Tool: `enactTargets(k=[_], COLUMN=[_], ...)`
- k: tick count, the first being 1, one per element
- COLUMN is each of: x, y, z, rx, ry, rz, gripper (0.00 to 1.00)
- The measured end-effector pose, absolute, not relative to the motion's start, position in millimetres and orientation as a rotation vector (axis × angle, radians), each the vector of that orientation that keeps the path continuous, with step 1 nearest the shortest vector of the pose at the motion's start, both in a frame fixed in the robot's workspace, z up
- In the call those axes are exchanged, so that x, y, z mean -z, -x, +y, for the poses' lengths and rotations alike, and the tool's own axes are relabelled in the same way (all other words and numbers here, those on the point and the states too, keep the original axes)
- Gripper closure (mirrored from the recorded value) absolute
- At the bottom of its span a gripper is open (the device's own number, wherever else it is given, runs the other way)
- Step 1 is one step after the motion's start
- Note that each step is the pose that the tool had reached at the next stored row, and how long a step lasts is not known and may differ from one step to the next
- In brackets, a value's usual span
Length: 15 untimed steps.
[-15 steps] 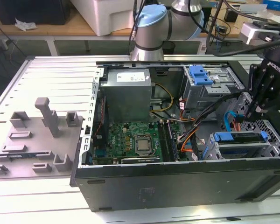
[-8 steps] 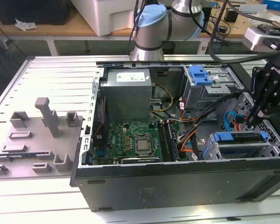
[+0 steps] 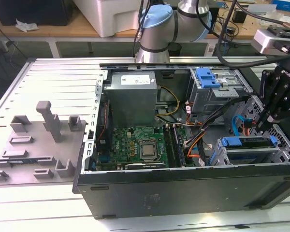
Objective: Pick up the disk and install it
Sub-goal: 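Insert the first disk wire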
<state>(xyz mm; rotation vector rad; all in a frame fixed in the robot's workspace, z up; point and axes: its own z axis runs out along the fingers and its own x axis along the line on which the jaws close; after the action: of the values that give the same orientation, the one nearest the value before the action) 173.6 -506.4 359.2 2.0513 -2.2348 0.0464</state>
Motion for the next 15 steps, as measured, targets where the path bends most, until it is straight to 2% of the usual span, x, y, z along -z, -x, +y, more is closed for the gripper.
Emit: enactTargets(k=[11,15], x=[-359.1,-359.1], y=[-169.0,-168.7], z=[-506.4,-510.7], rx=[-0.066,-0.053], ry=[-2.151,-2.158], rz=[-2.147,-2.153], gripper=[0.83,0.83])
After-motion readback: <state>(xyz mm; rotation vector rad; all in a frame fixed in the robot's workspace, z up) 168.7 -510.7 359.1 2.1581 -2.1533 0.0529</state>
